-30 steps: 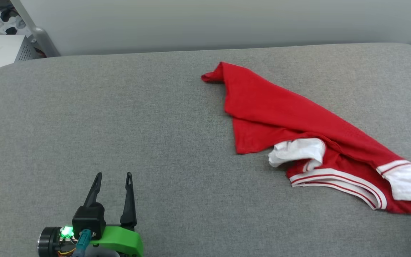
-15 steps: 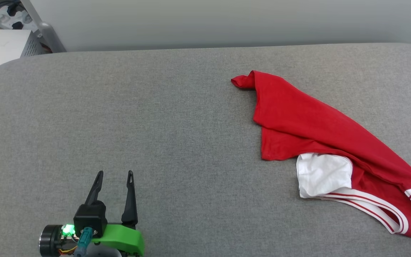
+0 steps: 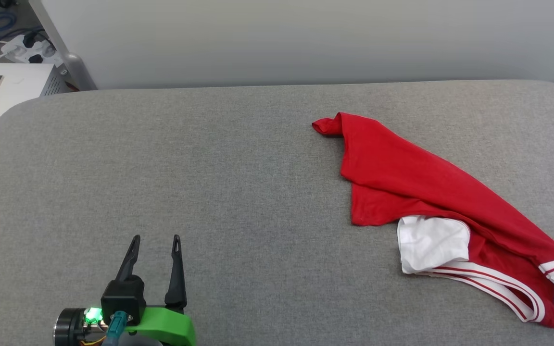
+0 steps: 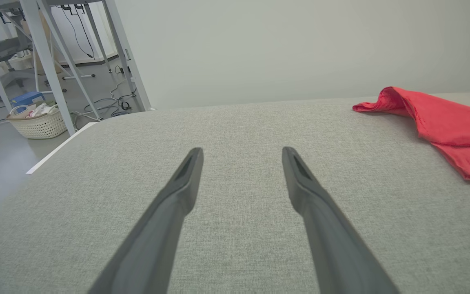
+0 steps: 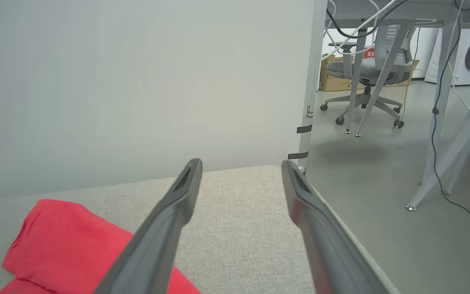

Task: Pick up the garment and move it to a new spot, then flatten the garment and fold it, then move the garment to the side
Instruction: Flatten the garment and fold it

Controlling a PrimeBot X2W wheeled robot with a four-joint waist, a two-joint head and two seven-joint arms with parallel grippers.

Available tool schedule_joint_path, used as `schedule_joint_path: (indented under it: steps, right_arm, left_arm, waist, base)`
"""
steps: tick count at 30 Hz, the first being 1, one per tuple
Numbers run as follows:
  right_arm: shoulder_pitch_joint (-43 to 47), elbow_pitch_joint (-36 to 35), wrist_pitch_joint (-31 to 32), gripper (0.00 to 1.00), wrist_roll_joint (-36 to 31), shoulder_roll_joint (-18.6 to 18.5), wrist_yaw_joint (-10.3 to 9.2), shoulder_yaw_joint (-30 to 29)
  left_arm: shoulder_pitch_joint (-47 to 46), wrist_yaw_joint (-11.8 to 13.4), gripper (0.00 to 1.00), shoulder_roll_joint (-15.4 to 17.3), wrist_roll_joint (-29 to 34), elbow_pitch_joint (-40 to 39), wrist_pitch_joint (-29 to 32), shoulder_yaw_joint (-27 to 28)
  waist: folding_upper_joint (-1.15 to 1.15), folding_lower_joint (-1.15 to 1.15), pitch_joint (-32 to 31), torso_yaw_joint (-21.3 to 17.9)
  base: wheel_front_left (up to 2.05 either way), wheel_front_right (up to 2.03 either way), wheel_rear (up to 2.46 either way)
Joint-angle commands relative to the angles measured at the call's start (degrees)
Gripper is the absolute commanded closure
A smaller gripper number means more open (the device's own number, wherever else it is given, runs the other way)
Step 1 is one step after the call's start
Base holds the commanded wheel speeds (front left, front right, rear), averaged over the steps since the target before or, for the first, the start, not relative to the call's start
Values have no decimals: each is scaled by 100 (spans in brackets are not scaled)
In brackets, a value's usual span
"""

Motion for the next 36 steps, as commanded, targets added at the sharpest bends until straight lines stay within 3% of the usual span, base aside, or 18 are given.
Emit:
schedule_joint_path:
  steps: [1, 8, 13, 17, 24, 30, 36]
  right_arm:
    - [-38, -398, 201, 0, -160, 77, -4, 99]
    - [-322, -2269, 1438, 0, -450, 65, -4, 905]
    - [-652, -2738, 2473, 0, -136, -422, -4, 1969]
    - [-897, -2753, 3572, 0, 464, -908, -4, 2896]
    - [-1318, -2496, 5098, 0, 1272, -1330, -4, 3977]
    - [-1526, -1915, 5630, 0, 1536, -1397, -4, 4760]
    - [-1739, -1110, 5541, 0, 1418, -1259, -4, 5410]
  left_arm:
    - [55, 31, 0, 16, 62, -36, -33, -18]
    - [63, 45, 0, 17, 57, -79, -33, -51]
    - [32, 39, 0, 16, 43, -93, -33, -67]
    - [-3, 33, 0, 13, 27, -99, -33, -80]
    - [-107, 47, 0, -2, -7, -124, -33, -128]
    - [-263, 68, 0, -18, -50, -149, -33, -181]
    - [-410, 82, 0, -29, -81, -148, -33, -210]
  waist:
    - [0, 0, -26, 41]
    - [0, 0, 1, 141]
    - [0, 0, 58, 212]
    - [0, 0, 127, 265]
    - [0, 0, 341, 355]
    - [0, 0, 580, 483]
    - [0, 0, 827, 609]
  base:
    - [0, 0, 0]
    - [0, 0, 0]
    - [0, 0, 0]
    - [0, 0, 0]
    - [0, 0, 0]
    - [0, 0, 0]
    - [0, 0, 0]
